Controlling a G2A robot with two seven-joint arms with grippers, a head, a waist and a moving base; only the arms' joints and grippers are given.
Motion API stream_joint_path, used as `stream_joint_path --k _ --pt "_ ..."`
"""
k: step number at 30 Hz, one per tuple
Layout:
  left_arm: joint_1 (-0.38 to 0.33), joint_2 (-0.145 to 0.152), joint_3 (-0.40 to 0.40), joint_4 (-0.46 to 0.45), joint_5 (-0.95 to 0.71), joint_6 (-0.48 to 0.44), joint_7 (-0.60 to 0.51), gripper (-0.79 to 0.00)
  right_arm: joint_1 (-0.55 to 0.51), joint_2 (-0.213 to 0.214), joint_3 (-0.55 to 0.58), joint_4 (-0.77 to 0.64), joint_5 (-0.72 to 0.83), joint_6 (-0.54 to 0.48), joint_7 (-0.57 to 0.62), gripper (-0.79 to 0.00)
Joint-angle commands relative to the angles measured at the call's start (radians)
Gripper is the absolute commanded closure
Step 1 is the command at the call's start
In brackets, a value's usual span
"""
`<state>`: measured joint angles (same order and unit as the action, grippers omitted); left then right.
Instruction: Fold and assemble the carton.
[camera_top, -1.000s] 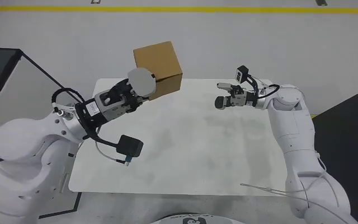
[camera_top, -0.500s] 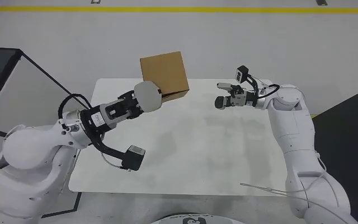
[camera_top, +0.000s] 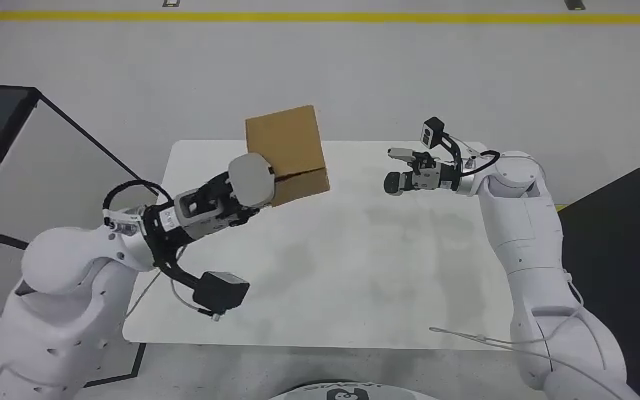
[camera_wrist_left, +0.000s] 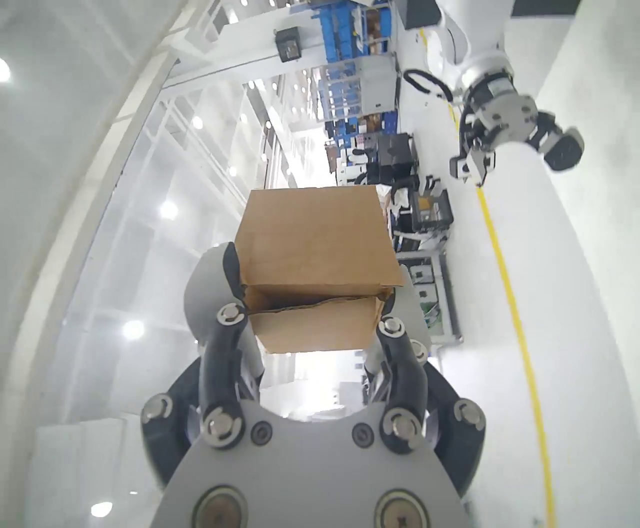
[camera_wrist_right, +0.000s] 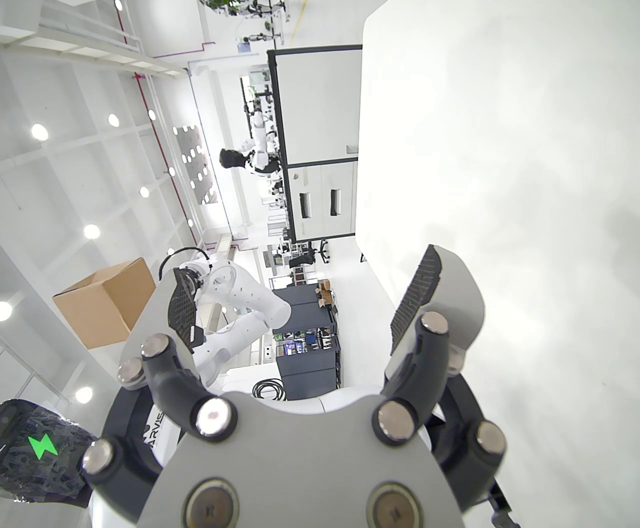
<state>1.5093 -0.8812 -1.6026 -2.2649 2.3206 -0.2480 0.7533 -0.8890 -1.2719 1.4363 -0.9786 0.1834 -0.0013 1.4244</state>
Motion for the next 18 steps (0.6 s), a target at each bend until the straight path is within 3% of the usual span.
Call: stream_joint_path --k 1,11,18 --pt "0.000 0.000 0.001 0.025 -0.064 -0.025 0.027 0.000 0.000 0.000 0.000 0.000 0.000 0.000 0.000 -0.785" --pt "-0.009 0.004 -0.002 0.025 -0.026 -0.052 0.043 0.000 0.000 0.000 0.000 0.000 0.000 0.000 0.000 -0.785" --pt "0.017 -0.009 0.053 0.102 -0.307 -0.025 0.156 0.000 0.000 0.000 0.000 0.000 0.000 0.000 0.000 -0.785"
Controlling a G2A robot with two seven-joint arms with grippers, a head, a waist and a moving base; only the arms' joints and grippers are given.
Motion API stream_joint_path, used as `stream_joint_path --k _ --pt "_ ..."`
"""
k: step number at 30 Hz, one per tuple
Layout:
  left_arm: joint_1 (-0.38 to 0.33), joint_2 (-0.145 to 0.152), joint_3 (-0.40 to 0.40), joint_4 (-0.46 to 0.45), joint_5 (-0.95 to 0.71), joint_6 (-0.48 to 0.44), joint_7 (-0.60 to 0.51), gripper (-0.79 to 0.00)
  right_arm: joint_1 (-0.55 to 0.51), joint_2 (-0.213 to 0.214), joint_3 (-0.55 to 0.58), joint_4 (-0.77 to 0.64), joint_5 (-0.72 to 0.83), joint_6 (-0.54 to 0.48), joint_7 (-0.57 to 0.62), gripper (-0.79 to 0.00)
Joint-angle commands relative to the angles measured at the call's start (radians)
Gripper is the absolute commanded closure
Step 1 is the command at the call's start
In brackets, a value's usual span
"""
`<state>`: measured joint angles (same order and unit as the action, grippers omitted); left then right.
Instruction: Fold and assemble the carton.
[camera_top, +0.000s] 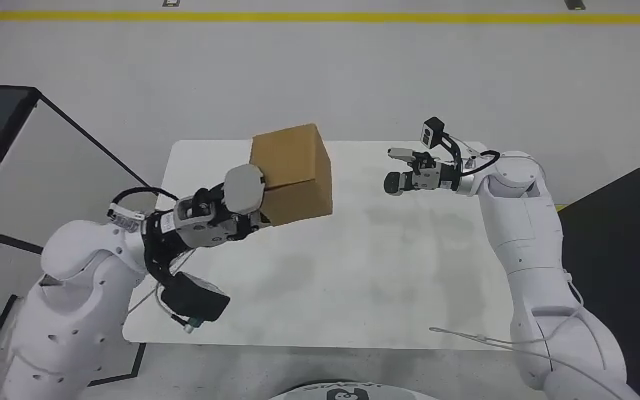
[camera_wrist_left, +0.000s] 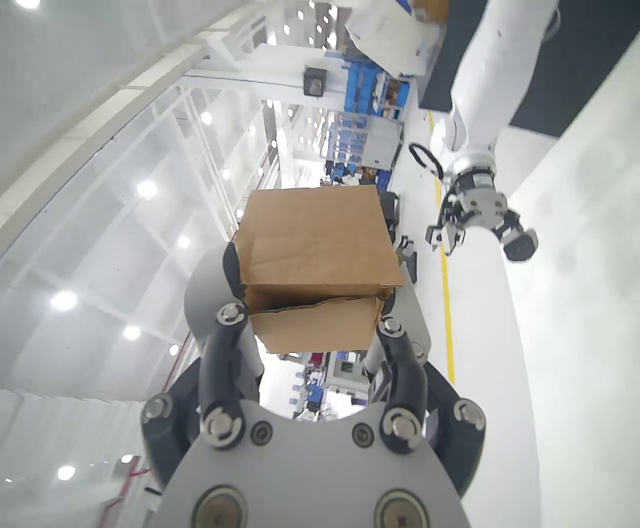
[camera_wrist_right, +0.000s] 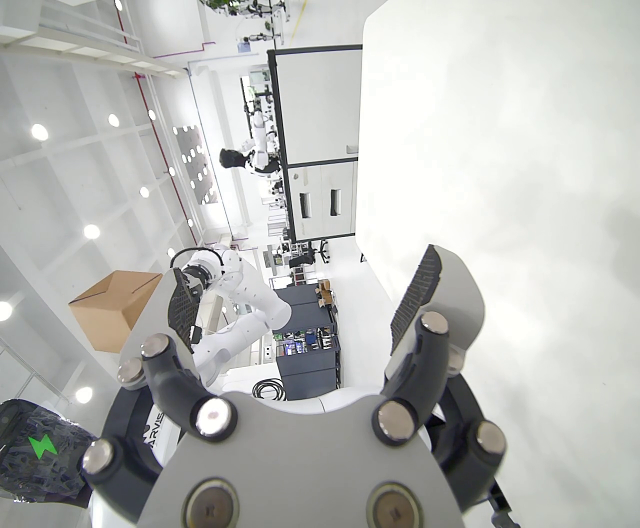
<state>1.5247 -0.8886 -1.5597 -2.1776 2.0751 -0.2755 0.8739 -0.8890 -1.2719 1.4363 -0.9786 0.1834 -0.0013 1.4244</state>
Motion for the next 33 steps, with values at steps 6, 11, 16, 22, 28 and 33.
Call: stream_joint_path --k 6,11,16,22,28,33 --pt "-0.010 -0.008 0.052 0.071 -0.142 0.001 0.096 0.000 0.000 0.000 0.000 0.000 0.000 0.000 0.000 -0.785" --pt "-0.026 -0.011 0.078 0.095 -0.157 -0.005 0.107 0.000 0.000 0.000 0.000 0.000 0.000 0.000 0.000 -0.785" --pt "-0.036 -0.016 0.097 0.108 -0.198 -0.008 0.121 0.000 0.000 0.000 0.000 0.000 0.000 0.000 0.000 -0.785" --pt "-0.042 -0.020 0.115 0.119 -0.250 -0.019 0.140 0.000 0.000 0.000 0.000 0.000 0.000 0.000 0.000 -0.785" --pt "-0.030 -0.026 0.122 0.129 -0.321 -0.026 0.151 0.000 0.000 0.000 0.000 0.000 0.000 0.000 0.000 -0.785" --pt "-0.032 -0.026 0.117 0.127 -0.308 -0.023 0.143 0.000 0.000 0.000 0.000 0.000 0.000 0.000 0.000 -0.785"
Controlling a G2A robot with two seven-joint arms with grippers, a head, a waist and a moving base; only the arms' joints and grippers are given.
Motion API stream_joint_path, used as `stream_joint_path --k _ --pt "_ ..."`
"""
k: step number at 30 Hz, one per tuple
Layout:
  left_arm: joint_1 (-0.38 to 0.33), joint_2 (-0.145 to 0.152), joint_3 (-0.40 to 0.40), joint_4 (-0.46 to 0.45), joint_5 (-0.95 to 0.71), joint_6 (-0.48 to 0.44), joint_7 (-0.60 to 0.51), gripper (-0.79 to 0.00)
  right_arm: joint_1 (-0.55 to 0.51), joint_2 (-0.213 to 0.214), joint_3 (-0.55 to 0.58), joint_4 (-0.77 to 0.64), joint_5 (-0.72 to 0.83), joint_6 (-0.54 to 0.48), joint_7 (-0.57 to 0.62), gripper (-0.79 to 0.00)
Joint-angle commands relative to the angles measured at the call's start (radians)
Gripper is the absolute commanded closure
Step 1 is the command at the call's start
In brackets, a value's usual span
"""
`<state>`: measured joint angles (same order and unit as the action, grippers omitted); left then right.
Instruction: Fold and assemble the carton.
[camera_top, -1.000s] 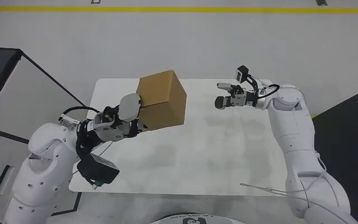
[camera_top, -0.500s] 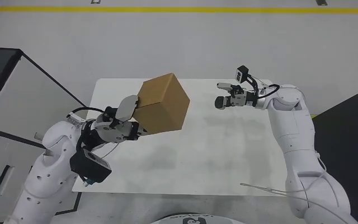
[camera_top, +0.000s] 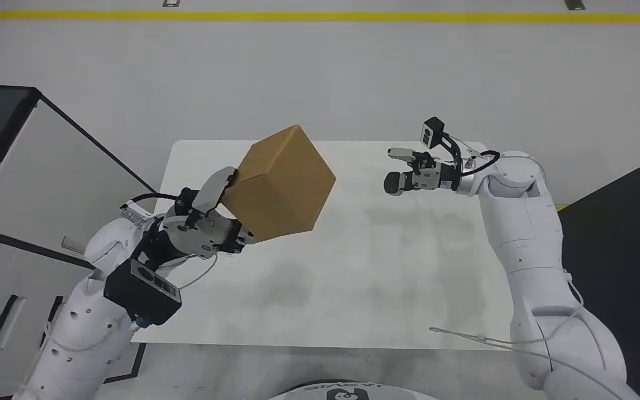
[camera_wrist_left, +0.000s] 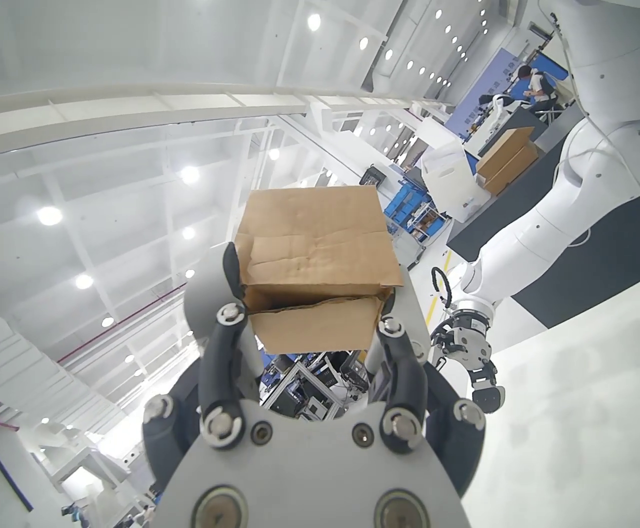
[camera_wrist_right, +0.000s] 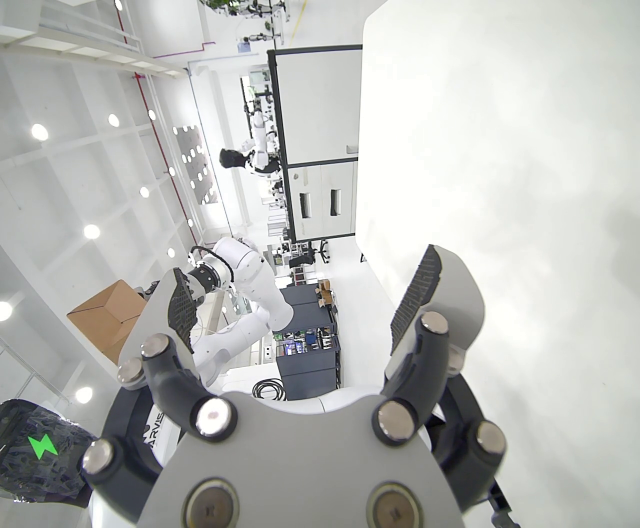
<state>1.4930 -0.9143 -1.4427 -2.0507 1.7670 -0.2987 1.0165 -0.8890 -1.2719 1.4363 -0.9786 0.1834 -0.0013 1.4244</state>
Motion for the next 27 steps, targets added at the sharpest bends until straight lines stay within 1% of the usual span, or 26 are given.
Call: stream_joint_path --k 1,4,6,9,12,19,27 --pt "0.000 0.000 0.000 0.000 0.000 0.000 0.000 0.000 0.000 0.000 0.000 0.000 0.000 0.000 0.000 -0.785" --pt "0.001 0.000 0.000 0.001 -0.006 0.003 -0.005 0.000 0.000 0.000 0.000 0.000 0.000 0.000 0.000 -0.785" --pt "0.006 -0.004 0.004 0.003 -0.046 0.006 -0.019 0.000 0.000 0.000 0.000 0.000 0.000 0.000 0.000 -0.785" --pt "0.012 -0.010 0.018 0.024 -0.161 -0.015 0.025 0.000 0.000 0.000 0.000 0.000 0.000 0.000 0.000 -0.785" --pt "0.010 -0.015 0.027 0.049 -0.213 -0.030 0.047 0.000 0.000 0.000 0.000 0.000 0.000 0.000 0.000 -0.785" --pt "0.008 -0.024 0.049 0.072 -0.269 -0.047 0.092 0.000 0.000 0.000 0.000 0.000 0.000 0.000 0.000 -0.785" --pt "0.012 -0.031 0.048 0.078 -0.260 -0.052 0.104 0.000 0.000 0.000 0.000 0.000 0.000 0.000 0.000 -0.785"
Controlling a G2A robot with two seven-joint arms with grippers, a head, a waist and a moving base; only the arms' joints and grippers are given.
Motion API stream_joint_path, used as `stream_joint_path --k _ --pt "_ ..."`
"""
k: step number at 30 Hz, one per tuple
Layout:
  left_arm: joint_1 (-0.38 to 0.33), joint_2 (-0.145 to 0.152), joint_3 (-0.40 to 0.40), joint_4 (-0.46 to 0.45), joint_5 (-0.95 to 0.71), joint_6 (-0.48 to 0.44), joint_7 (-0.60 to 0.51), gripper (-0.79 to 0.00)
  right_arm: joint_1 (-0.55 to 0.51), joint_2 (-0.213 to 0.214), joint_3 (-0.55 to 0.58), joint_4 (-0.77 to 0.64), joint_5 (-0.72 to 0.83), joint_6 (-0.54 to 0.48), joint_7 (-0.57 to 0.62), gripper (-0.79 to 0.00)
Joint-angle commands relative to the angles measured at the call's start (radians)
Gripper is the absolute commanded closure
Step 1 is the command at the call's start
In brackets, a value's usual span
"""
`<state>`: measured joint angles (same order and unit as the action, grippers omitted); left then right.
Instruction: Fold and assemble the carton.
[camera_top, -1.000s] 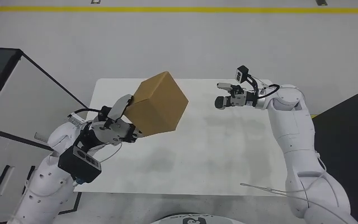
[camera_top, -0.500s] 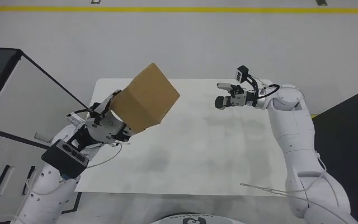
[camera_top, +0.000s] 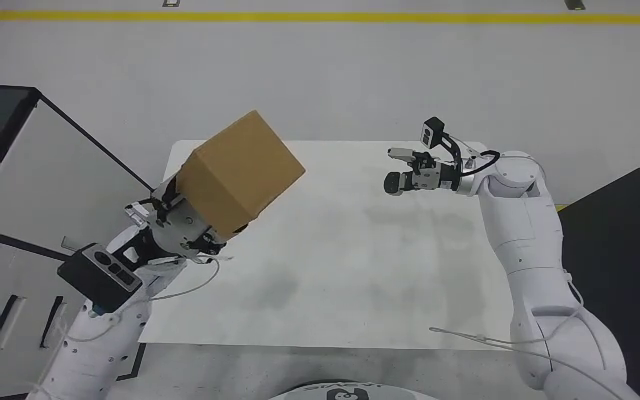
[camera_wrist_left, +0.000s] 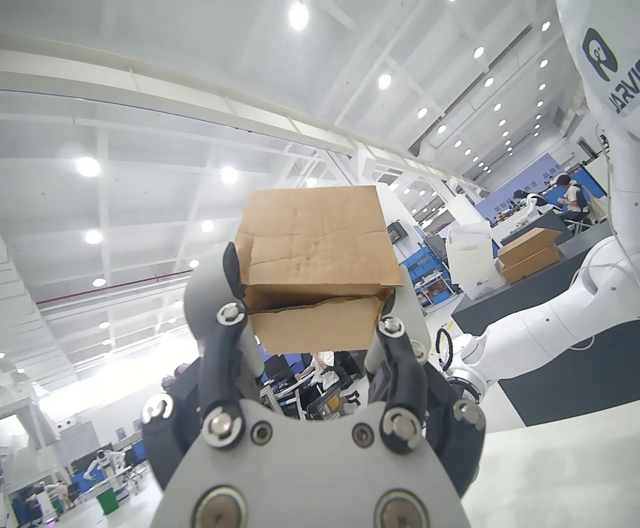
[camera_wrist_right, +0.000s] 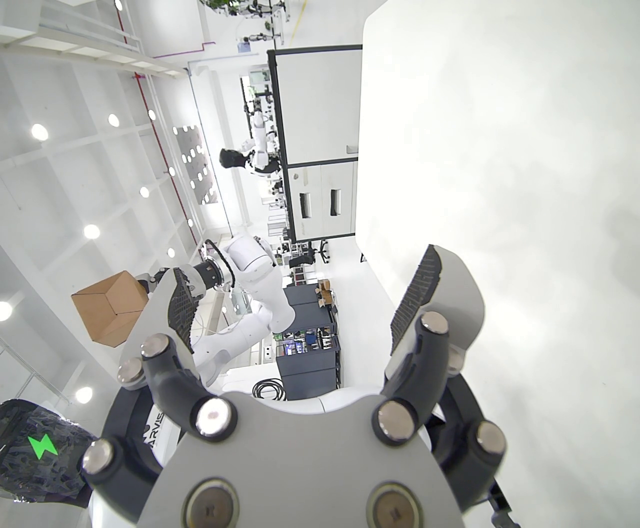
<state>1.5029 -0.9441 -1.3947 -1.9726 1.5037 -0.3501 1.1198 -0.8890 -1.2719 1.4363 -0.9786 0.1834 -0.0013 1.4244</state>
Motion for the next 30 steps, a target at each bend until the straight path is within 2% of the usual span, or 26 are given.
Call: stream_joint_path --k 1,6,9,17,28,30 --pt "0.004 -0.002 0.000 0.000 0.005 0.000 0.002 0.000 0.000 0.000 0.000 0.000 0.000 0.000 0.000 -0.785" --pt "0.011 -0.003 -0.006 -0.002 0.067 0.025 -0.029 0.000 0.000 0.000 0.000 0.000 0.000 0.000 0.000 -0.785" --pt "0.015 -0.003 -0.019 -0.008 0.129 0.047 -0.084 0.000 0.000 0.000 0.000 0.000 0.000 0.000 0.000 -0.785" --pt "0.029 0.000 -0.050 0.002 0.200 0.028 -0.231 0.000 0.000 0.000 0.000 0.000 0.000 0.000 0.000 -0.785" --pt "0.029 0.000 -0.050 0.002 0.200 0.028 -0.231 0.000 0.000 0.000 0.000 0.000 0.000 0.000 0.000 -0.785" --pt "0.027 -0.001 -0.042 -0.004 0.202 0.012 -0.266 0.000 0.000 0.000 0.000 0.000 0.000 0.000 0.000 -0.785"
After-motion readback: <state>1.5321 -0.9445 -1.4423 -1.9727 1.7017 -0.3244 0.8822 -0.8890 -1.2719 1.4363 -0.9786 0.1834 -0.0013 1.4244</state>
